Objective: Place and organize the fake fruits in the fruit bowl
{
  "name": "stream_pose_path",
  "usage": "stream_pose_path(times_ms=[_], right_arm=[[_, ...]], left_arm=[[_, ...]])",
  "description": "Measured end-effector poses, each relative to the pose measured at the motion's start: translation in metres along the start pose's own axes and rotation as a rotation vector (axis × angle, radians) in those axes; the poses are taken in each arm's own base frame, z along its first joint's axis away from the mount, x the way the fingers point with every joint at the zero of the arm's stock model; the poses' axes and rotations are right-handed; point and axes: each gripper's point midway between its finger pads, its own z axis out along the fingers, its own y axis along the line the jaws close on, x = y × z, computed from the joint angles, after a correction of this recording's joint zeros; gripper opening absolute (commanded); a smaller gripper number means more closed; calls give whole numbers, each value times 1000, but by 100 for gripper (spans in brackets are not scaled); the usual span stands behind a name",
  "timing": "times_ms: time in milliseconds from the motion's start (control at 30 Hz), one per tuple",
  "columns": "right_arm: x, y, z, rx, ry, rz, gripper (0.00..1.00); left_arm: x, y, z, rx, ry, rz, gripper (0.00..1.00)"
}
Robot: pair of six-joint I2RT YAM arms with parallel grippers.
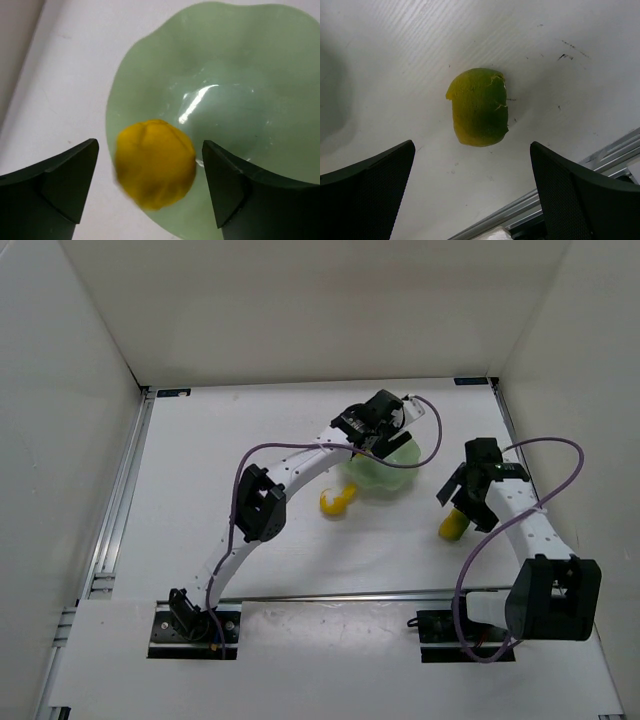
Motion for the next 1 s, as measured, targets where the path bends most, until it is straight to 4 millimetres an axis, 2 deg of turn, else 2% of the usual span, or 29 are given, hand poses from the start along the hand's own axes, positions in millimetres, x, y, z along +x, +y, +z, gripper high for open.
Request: stream_pose_path(times_ms=[167,267,300,400,433,500,533,567,600,667,733,833,1000], right_arm=[[11,0,18,45,75,6,100],[23,-4,31,88,132,1,100],[28,-6,36,104,153,-1,96],[39,-11,46,143,199,-7,77],[40,-12,48,150,205,-3,59],[42,-12,51,153,205,0,37],[42,-13,52,157,204,6,29],[41,-13,52,160,198,8,17],[40,-14,53,164,190,12,13],[36,-15,51,170,165,17,8],[27,-14,45,179,116,-1,8],[2,10,22,137,-2,-64,8],[-54,86,-45,-41,-259,-125,7]], left_arm=[[-11,8,-8,-50,-28,-3,100],[-12,18,-22,-100,-21,-11,100],[-12,23,-29,-117,-16,-14,100],[-7,40,-58,-158,-6,-29,100],[-4,48,-69,-171,-3,-38,100],[5,67,-96,-198,-1,-63,100],[14,79,-111,-215,10,-76,100],[23,90,-125,-233,14,-94,100],[34,100,-138,-250,22,-108,100],[63,116,-162,-279,55,-143,100],[100,125,-178,-303,106,-179,100],[155,114,-185,-295,212,-195,100],[230,65,-177,-210,402,-172,100]])
